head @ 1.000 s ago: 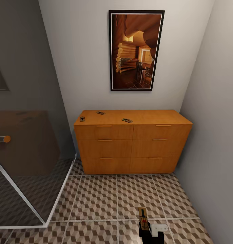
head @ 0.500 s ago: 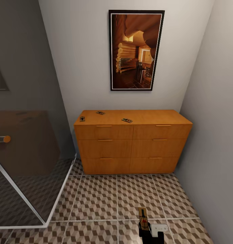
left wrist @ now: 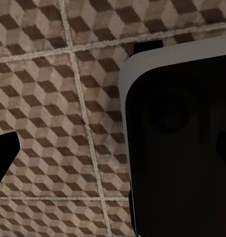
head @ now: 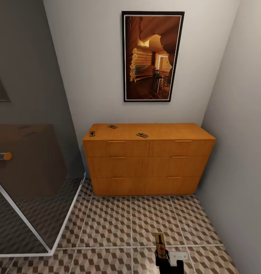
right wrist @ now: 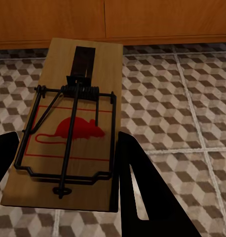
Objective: Take the four mousetraps from the cabinet in the bathroom and place them on the bathroom floor. Make sure all four end up on the same floor surface, and ensure that at least two of them are either under or directly next to the same bathroom sink.
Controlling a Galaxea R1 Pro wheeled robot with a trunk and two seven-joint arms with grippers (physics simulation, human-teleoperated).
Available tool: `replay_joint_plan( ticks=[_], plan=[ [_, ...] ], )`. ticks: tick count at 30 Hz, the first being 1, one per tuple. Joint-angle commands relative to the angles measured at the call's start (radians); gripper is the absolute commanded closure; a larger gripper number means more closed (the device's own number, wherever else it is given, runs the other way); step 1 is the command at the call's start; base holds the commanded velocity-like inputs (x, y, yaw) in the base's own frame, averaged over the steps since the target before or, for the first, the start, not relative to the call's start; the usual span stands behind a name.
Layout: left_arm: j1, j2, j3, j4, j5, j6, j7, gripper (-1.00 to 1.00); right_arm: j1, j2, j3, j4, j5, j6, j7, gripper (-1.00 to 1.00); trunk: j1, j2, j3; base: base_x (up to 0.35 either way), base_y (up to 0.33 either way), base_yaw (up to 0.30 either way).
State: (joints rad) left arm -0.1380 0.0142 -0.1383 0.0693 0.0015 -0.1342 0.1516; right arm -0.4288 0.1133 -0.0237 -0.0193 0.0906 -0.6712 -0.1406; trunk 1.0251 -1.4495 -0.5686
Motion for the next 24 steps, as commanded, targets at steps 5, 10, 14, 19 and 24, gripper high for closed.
replay_joint_plan(
  ticks=[5, 10, 14, 19, 24],
  plan=[
    [-0.002, 0.0, -0.007, 0.004, 0.0, -0.007, 0.003, -1.0, -0.001, 0.0, -0.002, 0.001, 0.008, -0.002, -0.004, 1.0, 0.0, -0.001, -0.001, 0.0, 0.0, 0.0],
    [-0.002, 0.0, -0.007, 0.004, 0.0, -0.007, 0.003, -1.0, -0.001, 0.0, -0.003, 0.001, 0.008, -0.002, -0.005, 1.0, 0.0, -0.001, -0.001, 0.0, 0.0, 0.0],
    [-0.002, 0.0, -0.007, 0.004, 0.0, -0.007, 0.003, -1.0, -0.001, 0.0, -0.002, 0.001, 0.008, -0.002, -0.004, 1.0, 0.0, -0.001, -0.001, 0.0, 0.0, 0.0],
    [-0.002, 0.0, -0.007, 0.004, 0.0, -0.007, 0.003, -1.0, -0.001, 0.0, -0.002, 0.001, 0.008, -0.002, -0.004, 1.0, 0.0, -0.001, -0.001, 0.0, 0.0, 0.0],
    [-0.002, 0.0, -0.007, 0.004, 0.0, -0.007, 0.003, -1.0, -0.001, 0.0, -0.002, 0.001, 0.008, -0.002, -0.004, 1.0, 0.0, -0.001, -0.001, 0.0, 0.0, 0.0]
  ],
)
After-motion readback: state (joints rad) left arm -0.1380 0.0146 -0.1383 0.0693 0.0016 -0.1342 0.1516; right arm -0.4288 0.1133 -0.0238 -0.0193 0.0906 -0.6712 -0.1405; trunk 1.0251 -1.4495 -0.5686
